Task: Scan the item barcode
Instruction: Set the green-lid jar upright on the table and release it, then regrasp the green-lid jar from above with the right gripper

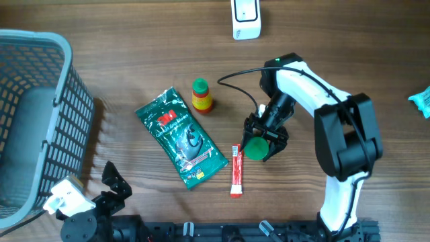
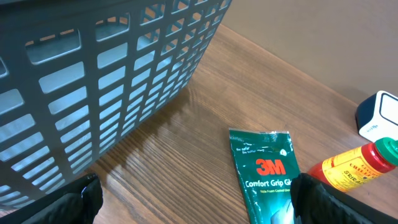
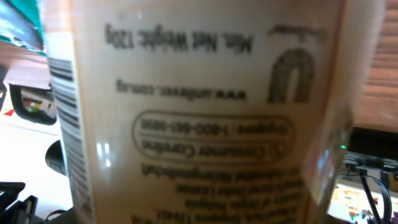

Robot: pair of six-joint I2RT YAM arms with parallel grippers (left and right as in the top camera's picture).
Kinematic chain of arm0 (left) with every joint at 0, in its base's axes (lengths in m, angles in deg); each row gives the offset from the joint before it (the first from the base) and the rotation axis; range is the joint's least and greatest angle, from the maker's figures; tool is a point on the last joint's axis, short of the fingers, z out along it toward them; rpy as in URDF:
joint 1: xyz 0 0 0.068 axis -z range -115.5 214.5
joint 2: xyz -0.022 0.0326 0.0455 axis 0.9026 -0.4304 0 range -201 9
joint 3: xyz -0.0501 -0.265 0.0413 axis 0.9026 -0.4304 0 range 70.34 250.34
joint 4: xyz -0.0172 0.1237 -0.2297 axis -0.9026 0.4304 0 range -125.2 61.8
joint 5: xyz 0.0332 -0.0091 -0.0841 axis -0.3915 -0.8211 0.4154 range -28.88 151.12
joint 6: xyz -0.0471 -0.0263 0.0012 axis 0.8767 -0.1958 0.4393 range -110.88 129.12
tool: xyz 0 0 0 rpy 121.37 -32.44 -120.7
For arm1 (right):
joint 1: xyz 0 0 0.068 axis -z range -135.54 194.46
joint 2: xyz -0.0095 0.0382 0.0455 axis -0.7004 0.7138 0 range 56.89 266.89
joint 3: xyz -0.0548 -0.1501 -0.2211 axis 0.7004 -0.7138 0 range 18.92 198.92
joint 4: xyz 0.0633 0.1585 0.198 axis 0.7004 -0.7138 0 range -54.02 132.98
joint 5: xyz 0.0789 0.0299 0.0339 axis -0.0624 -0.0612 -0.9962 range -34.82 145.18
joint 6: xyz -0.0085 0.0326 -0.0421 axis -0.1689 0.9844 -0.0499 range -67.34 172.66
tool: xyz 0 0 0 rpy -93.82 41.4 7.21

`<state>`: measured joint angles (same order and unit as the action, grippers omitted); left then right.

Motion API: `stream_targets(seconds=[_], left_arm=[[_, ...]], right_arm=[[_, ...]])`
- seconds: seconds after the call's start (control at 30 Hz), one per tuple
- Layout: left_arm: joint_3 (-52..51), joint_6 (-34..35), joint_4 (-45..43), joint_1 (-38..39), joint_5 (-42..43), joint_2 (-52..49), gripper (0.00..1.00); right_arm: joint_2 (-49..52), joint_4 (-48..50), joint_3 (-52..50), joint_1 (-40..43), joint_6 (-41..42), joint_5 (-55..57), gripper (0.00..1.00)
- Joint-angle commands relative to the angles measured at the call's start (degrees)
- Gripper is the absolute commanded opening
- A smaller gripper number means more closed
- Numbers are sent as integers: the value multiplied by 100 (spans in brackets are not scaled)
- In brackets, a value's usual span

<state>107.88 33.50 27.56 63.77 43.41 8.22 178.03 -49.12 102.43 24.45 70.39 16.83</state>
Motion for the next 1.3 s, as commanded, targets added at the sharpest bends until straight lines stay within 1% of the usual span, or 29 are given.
stream_targets(seconds=[0.0,0.03,0.13,0.2,0.27,0.3,0.43,0.53,0.6,0.7,0.8,0.87,0.9,0.93,0.97,1.0,1.03,1.13,1.2,1.23,1.27], left_arm=[[-11,52,-26,37,28,42,100],[-11,52,-26,37,28,42,100],[-9,52,-26,37,28,42,100],[-11,52,-26,37,28,42,100],[-9,52,-26,37,28,42,100],[-9,52,-26,37,28,42,100],[-11,52,-26,37,28,42,100],[-11,52,-26,37,28,42,100],[-9,52,-26,37,28,42,100],[-11,52,-26,37,28,42,100],[-11,52,-26,37,28,42,100],[-11,52,-26,37,28,42,100],[-9,52,-26,37,28,42,100],[-11,52,-26,37,28,42,100],[-11,52,-26,37,28,42,100],[-11,52,-26,37,28,42,100],[-11,52,-26,37,28,42,100],[-9,52,-26,37,28,42,100],[-11,52,-26,37,28,42,100],[-11,52,-26,37,28,42,100],[-11,52,-26,37,28,42,100]], right_arm=[[380,-28,9,94,-286,-229,62],[433,-28,4,118,-376,-251,62],[546,-28,4,258,-487,-284,70],[551,-28,4,389,-568,-284,71],[551,-28,4,570,-573,-286,77],[553,-24,4,682,-579,-286,84],[553,15,4,901,-721,-282,98],[553,227,13,1032,-881,-219,100],[531,120,72,1128,-881,-114,100],[315,15,326,1147,-791,501,100],[-103,31,621,1147,-463,1003,100],[-791,229,800,1141,-295,1040,100],[-970,267,800,1141,-105,1154,100],[-1191,299,800,1134,251,1510,100],[-1469,330,800,1082,1058,2363,100],[-1665,280,798,1025,1878,3073,100],[-1930,127,798,916,3126,3727,100],[-2328,39,748,529,5786,3738,100],[-2308,186,599,291,6946,3738,100],[-2297,516,354,133,7469,3620,100],[-2297,796,168,39,7737,3611,100]])
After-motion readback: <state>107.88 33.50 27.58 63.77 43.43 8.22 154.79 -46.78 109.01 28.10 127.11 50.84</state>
